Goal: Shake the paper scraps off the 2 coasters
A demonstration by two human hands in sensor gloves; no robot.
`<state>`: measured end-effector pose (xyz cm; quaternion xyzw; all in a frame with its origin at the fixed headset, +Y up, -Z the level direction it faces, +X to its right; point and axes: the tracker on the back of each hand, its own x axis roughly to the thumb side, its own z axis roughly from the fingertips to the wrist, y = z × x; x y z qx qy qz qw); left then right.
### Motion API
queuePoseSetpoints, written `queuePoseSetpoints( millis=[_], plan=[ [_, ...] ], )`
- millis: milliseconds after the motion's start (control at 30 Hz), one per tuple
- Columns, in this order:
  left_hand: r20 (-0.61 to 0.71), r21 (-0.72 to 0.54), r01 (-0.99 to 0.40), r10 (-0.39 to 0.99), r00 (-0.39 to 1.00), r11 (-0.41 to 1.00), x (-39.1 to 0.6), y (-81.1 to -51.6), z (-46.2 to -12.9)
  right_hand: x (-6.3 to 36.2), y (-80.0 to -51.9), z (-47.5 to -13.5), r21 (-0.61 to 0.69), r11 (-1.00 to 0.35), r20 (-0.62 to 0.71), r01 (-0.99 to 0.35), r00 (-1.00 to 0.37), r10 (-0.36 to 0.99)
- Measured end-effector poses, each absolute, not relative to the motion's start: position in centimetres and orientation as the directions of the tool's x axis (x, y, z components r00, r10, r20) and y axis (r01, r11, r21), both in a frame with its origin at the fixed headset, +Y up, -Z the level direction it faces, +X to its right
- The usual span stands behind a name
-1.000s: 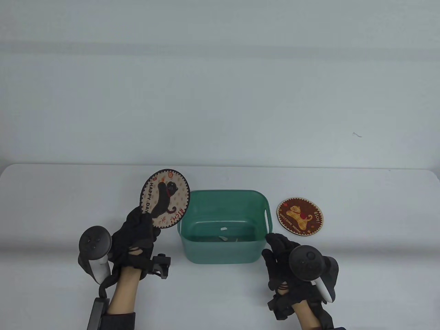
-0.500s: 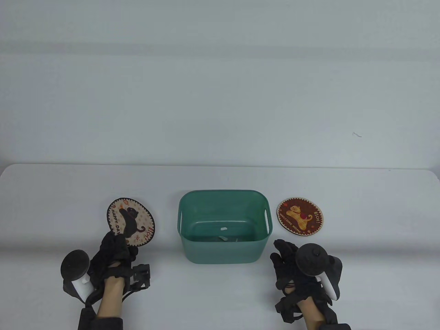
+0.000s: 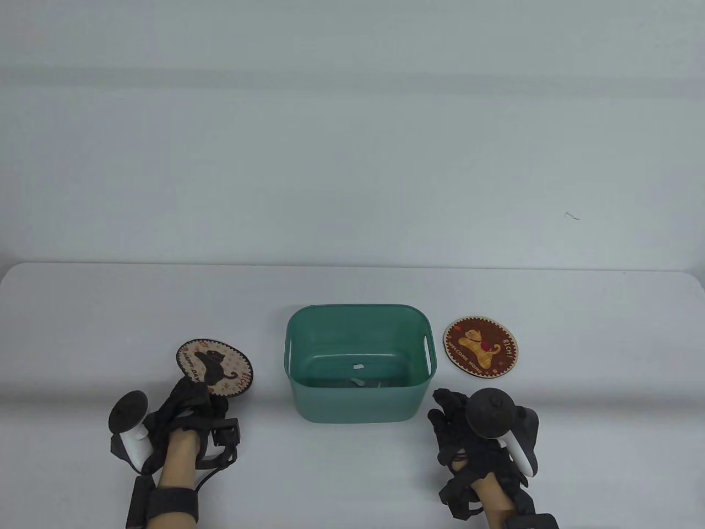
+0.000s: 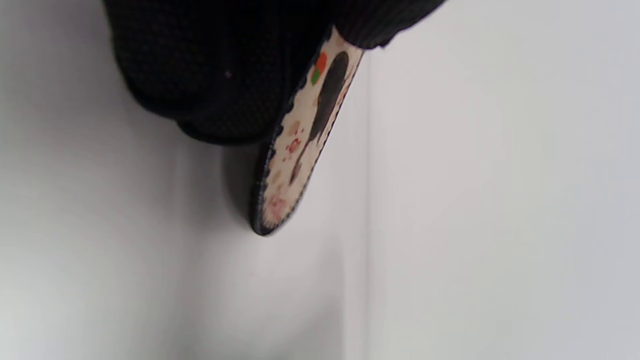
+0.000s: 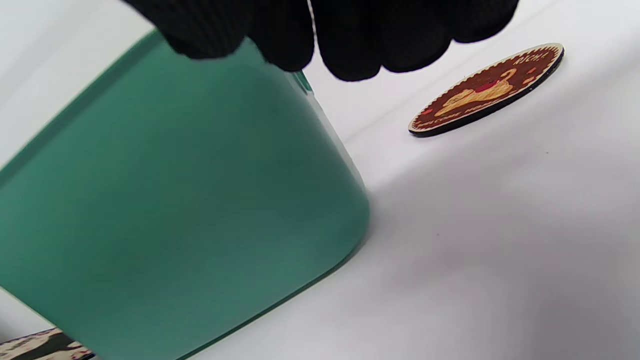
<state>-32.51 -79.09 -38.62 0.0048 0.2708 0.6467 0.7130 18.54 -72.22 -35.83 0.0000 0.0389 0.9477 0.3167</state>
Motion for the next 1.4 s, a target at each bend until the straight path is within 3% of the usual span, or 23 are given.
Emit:
queuePoseSetpoints(
  millis=[167,567,733,1167,1400],
  plan=[
    [-0.417,0.336,-0.895,0.898,0.137,0.293,-32.4,-78.8,-38.4,18.5,-72.2,-35.8,0.081,-0.8,-0.026,-0.594,-0.804,0.594],
    [-0.467,0.278,-0.868,0.848,0.252,0.411,-32.1,-77.8,-37.3,18.7,-72.0,-35.6,0.065,-0.791,-0.019,-0.608,-0.794,0.608],
    [-0.464,0.221,-0.782,0.768,0.441,0.583,-31.4,-76.2,-36.5,18.7,-71.7,-35.3,0.049,-0.78,-0.008,-0.624,-0.781,0.624],
    [-0.062,0.006,-0.752,0.751,0.658,0.659,-24.2,-71.4,-36.2,18.4,-72.3,-35.2,0.075,-0.709,0.008,-0.701,-0.71,0.704],
    [0.037,-0.114,-0.657,0.664,0.747,0.745,-20.8,-71.9,-36.0,17.5,-73.3,-35.3,0.116,-0.717,0.006,-0.688,-0.721,0.693]
  ],
)
